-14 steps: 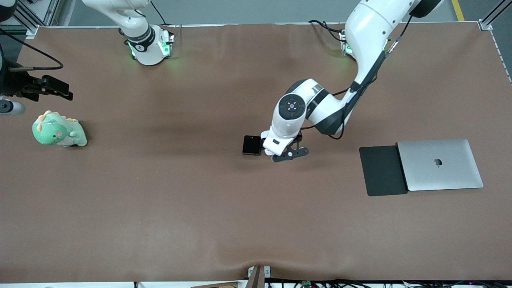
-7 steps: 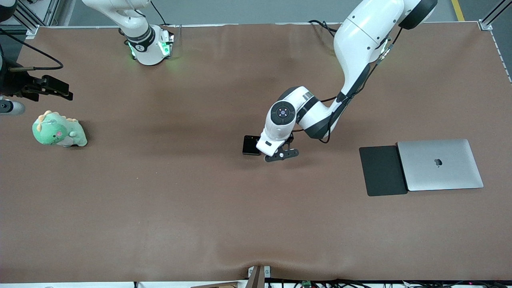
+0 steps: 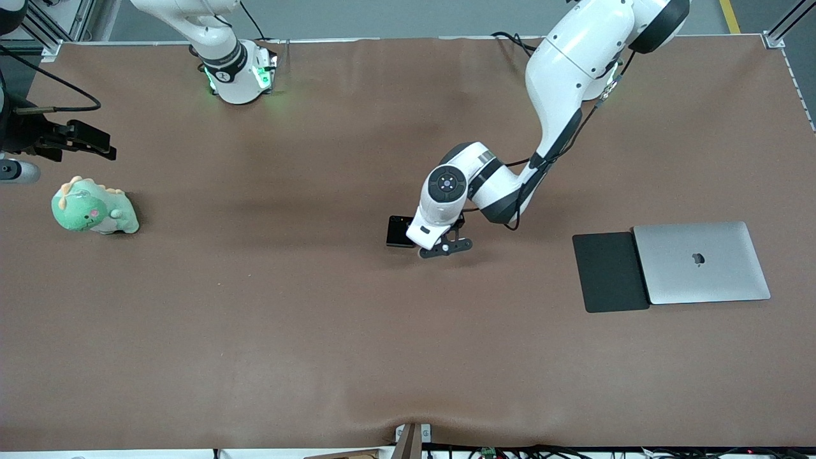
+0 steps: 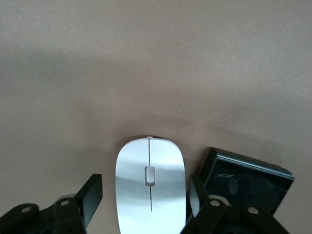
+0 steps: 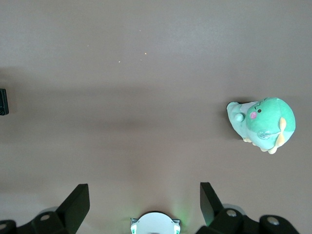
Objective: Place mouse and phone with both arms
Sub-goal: 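Close the left gripper on the white mouse, then carry the mouse to the pad while the right gripper reaches the phone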
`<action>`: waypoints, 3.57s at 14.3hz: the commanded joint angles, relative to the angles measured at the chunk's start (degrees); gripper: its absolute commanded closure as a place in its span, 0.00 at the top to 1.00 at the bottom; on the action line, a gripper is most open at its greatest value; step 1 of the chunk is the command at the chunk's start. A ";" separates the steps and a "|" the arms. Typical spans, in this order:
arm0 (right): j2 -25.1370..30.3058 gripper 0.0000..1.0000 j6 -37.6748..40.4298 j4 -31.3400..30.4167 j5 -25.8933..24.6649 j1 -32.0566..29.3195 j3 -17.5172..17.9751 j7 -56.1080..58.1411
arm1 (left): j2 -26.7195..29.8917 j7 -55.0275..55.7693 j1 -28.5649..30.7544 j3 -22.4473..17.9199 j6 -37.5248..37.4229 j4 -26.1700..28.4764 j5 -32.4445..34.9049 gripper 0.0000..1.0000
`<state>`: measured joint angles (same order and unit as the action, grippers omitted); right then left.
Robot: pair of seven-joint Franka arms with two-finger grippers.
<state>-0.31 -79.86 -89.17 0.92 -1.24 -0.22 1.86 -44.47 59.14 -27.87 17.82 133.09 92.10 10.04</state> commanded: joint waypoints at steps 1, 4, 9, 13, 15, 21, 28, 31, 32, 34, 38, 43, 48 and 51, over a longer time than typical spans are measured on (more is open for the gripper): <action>0.22 1.00 -0.03 -0.21 -0.13 0.10 0.13 -0.28 | -1.05 2.56 -2.10 -1.65 1.38 -1.05 1.56 0.80; 0.22 1.00 -0.03 -0.21 -0.22 0.10 0.22 -0.28 | -1.58 2.56 -2.45 -1.65 1.38 -1.05 1.56 0.77; 0.22 1.00 -0.03 -0.22 -0.22 0.10 0.22 -0.28 | -1.67 2.47 -2.54 -1.65 1.38 -0.96 1.56 0.54; -0.13 1.00 -0.03 -0.30 -0.13 0.54 0.30 -0.19 | 0.34 1.51 -1.14 -1.65 0.68 -0.61 2.96 0.50; -0.83 1.00 -0.56 -0.21 -0.04 2.20 0.30 -0.19 | 2.80 -0.59 0.71 -1.57 -1.07 -0.52 3.23 0.50; -5.57 1.00 -5.47 0.05 0.05 10.64 0.30 -1.68 | 10.89 -14.47 11.16 -0.95 -12.32 0.44 3.06 0.51; -12.86 1.00 -14.17 0.22 0.22 21.62 0.30 -16.17 | 17.93 -36.62 28.03 -0.86 -12.86 8.27 2.79 0.54; -15.59 1.00 -17.78 0.31 0.22 25.84 0.30 -22.14 | 17.84 -41.55 32.61 -0.95 -12.69 9.23 2.79 0.55; -15.86 1.00 -17.88 0.31 0.22 27.25 0.30 -24.25 | 17.58 -42.78 34.19 -0.95 -12.16 9.85 2.79 0.55; -17.79 1.00 -19.45 0.49 0.22 29.97 0.30 -27.16 | 17.14 -44.46 36.57 -0.95 -10.24 11.34 2.79 0.55; -24.54 1.00 -29.89 1.01 0.22 34.63 0.30 -33.66 | 14.69 -44.82 39.73 -1.04 -3.38 14.33 3.23 0.55; -34.74 1.00 -32.20 7.68 0.05 36.83 0.39 -42.00 | 11.26 -46.05 40.79 -1.21 2.16 14.77 3.23 0.55; -41.34 1.00 -43.08 7.70 0.40 41.14 0.39 -52.12 | 9.06 -46.05 41.50 -1.30 4.89 14.95 3.32 0.59; -43.63 1.00 -46.17 7.70 0.40 42.64 0.39 -53.45 | 9.05 -46.13 41.50 -1.39 4.98 14.95 3.41 0.60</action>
<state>-42.00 -125.36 -83.59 1.07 40.76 0.61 -49.93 -35.78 13.52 12.97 16.11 137.21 106.59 12.16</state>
